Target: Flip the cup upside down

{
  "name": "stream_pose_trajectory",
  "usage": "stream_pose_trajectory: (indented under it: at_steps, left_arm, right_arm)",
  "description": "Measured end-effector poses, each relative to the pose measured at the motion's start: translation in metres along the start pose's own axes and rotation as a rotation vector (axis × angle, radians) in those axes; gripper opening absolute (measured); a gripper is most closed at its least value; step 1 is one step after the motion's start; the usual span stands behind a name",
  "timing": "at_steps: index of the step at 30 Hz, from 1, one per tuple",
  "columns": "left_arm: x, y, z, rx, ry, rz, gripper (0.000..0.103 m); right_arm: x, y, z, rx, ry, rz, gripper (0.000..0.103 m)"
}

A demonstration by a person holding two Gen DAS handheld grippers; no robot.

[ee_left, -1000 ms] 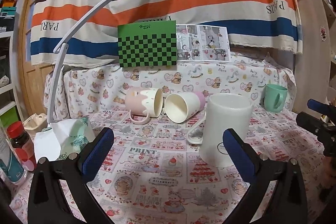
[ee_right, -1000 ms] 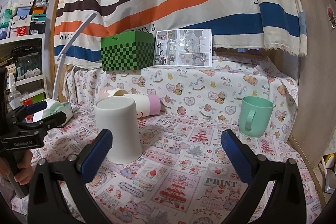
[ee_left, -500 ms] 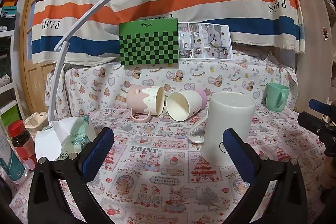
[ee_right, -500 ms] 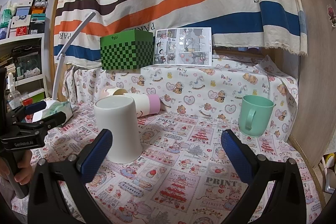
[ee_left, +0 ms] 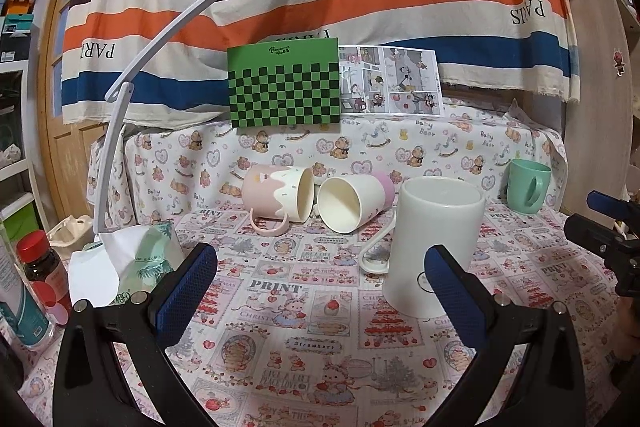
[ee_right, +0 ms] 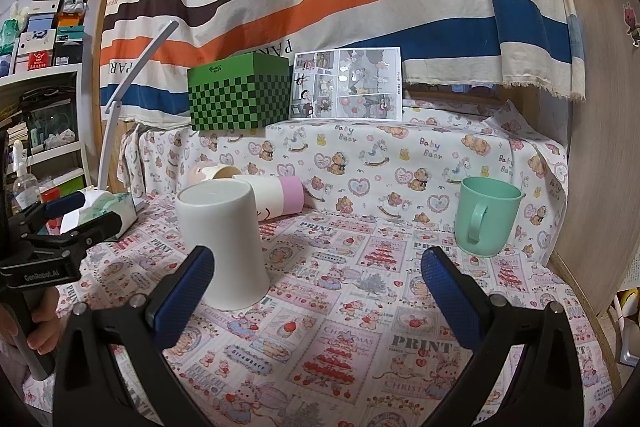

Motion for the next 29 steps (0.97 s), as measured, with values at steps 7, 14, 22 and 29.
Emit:
stream_pose_trajectory:
  at_steps: [7,14,22,29]
  left_arm:
    - [0.0005,0.0006,0.0011,0.001,0.004,0.001,0.103]
    - [0.0001,0.0014,0.0026,0.002,0.005,0.002,0.103]
    - [-0.0011,0.0015,0.0031,0.002,0.009,0.002,0.103]
    - [-0.0015,0.0016,0.0038,0.002,0.009,0.003,0.103]
  right_arm:
    - [0.0001,0.0002,0.0,-0.001,0.0,0.0,0.103]
    - [0.0,0.0003,-0.0002,0.0,0.001,0.0,0.103]
    - [0.0,0.0002,-0.0001,0.001,0.001,0.0,0.103]
    - [-0.0006,0.0002,0.0,-0.001,0.001,0.003,0.103]
Point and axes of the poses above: each gripper's, at about its wrist camera, not at the fingertips, and x roughly against the way its jaws point, z to its left, y to its top, the point moved 2 cm from there along -x, roughly the way its jaws point, and after that the axes turned 2 degrees about z, right-handed, at the moved point
